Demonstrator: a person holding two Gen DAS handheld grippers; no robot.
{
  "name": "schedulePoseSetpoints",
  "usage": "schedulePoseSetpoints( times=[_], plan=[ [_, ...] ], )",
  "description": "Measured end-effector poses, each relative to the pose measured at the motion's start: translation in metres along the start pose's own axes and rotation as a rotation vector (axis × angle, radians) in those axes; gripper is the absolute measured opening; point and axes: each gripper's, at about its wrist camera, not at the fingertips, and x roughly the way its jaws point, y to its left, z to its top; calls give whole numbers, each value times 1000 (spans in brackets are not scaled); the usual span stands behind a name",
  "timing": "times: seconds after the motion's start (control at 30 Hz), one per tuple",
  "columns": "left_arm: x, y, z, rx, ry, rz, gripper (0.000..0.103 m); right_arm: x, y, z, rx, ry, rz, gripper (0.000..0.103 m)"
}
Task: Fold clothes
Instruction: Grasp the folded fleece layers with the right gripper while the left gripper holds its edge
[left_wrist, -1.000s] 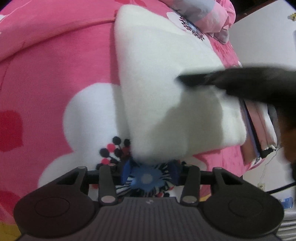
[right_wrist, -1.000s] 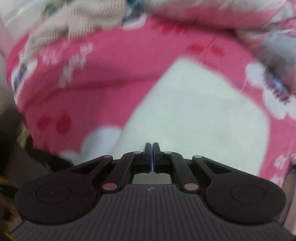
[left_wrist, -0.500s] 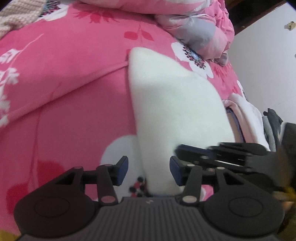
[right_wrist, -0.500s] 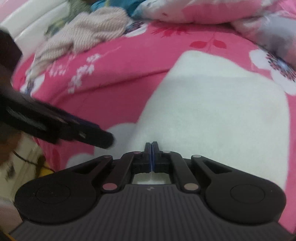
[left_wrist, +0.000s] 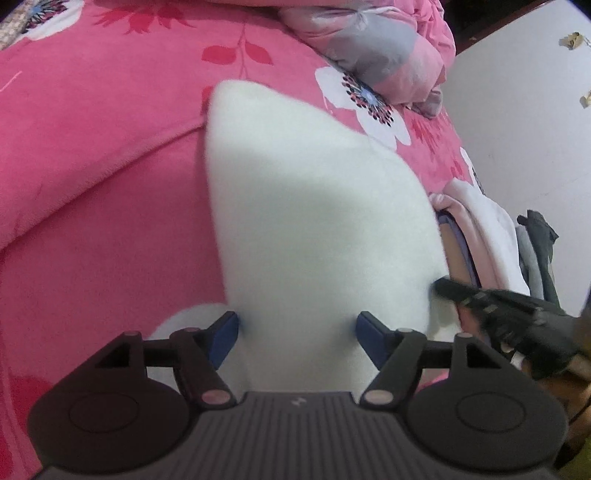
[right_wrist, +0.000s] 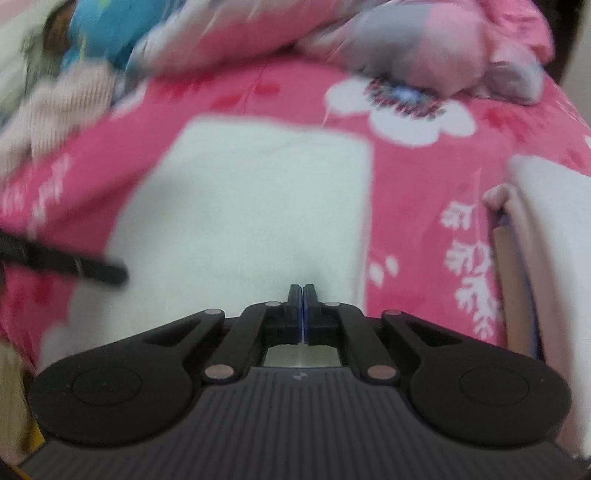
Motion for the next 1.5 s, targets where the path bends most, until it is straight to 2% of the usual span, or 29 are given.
schedulePoseSetpoints(
  times=[0.1, 0.13, 0.2, 0.23, 0.37, 0.43, 0.47, 0.57, 0.9, 1.03, 1.17, 1.5],
  plan=[
    [2, 4, 5, -26, -6, 7, 71, -7, -12, 8, 74, -23, -9, 5],
    [4, 5, 7, -35, -6, 9, 71, 2, -26, 4, 137, -9, 10, 17],
    [7, 8, 13, -64, -7, -2, 71, 6, -46, 3, 260, -8, 50, 30],
    [9, 9, 16, -80, -7, -10, 73, 8, -56, 2, 323, -12, 70, 30],
    [19, 20, 25, -133, 18, -57, 81, 5, -93, -1, 596, -93, 193, 36],
    [24, 25, 29, -152, 25, -76, 81, 21, -103, 0, 636, -75, 273, 53],
    [27, 27, 32, -164, 27, -89, 82, 30, -108, 1, 655, -63, 311, 54],
    [37, 37, 40, -202, 46, -131, 84, 62, -113, 9, 685, 8, 382, 60],
    [64, 47, 51, -252, 71, -221, 93, 119, -130, 28, 763, 24, 641, 67],
    [67, 50, 50, -280, 66, -246, 94, 125, -129, 30, 714, 54, 711, 66],
    [66, 49, 49, -275, 80, -250, 94, 116, -124, 23, 696, 108, 736, 66],
    [68, 46, 46, -163, 194, -269, 94, 91, -117, -1, 709, 201, 741, 69]
  ],
)
